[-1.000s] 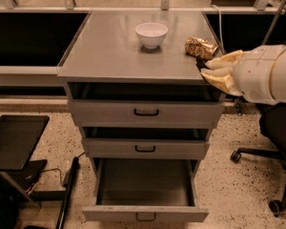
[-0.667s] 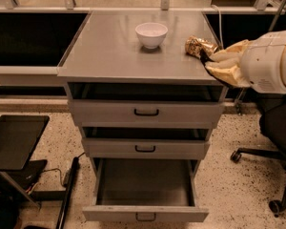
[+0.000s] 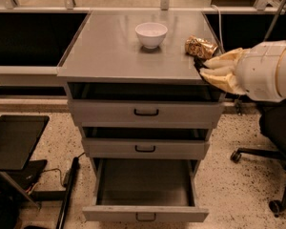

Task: Place rxbar chocolate into bottom drawer

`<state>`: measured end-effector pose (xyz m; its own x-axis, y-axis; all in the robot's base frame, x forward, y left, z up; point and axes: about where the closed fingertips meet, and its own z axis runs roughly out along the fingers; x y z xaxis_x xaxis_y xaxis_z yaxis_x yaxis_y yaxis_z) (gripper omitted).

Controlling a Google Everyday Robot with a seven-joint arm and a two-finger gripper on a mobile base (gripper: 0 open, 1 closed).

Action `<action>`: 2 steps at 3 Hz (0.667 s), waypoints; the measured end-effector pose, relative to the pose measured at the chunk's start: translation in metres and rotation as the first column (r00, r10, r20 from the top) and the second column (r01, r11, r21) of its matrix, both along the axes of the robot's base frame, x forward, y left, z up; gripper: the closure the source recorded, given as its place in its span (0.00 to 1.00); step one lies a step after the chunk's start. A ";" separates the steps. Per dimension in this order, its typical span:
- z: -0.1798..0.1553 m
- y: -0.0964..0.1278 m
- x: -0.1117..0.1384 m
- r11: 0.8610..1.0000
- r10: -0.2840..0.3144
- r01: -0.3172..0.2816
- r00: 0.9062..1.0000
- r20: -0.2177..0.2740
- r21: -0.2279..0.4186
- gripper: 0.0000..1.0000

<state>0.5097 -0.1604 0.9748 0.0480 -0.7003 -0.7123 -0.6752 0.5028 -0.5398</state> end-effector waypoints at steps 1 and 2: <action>-0.071 0.017 -0.004 0.990 0.072 -0.066 0.996 -0.043 0.126 1.00; -0.171 0.036 -0.007 0.970 0.125 -0.090 0.982 -0.145 0.226 1.00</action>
Offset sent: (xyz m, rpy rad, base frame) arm -0.0116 0.0559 -0.2956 0.3391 0.3008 0.1484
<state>0.5026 -0.1243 0.8037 -0.0100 -0.5244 -0.8514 -0.7988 0.5163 -0.3086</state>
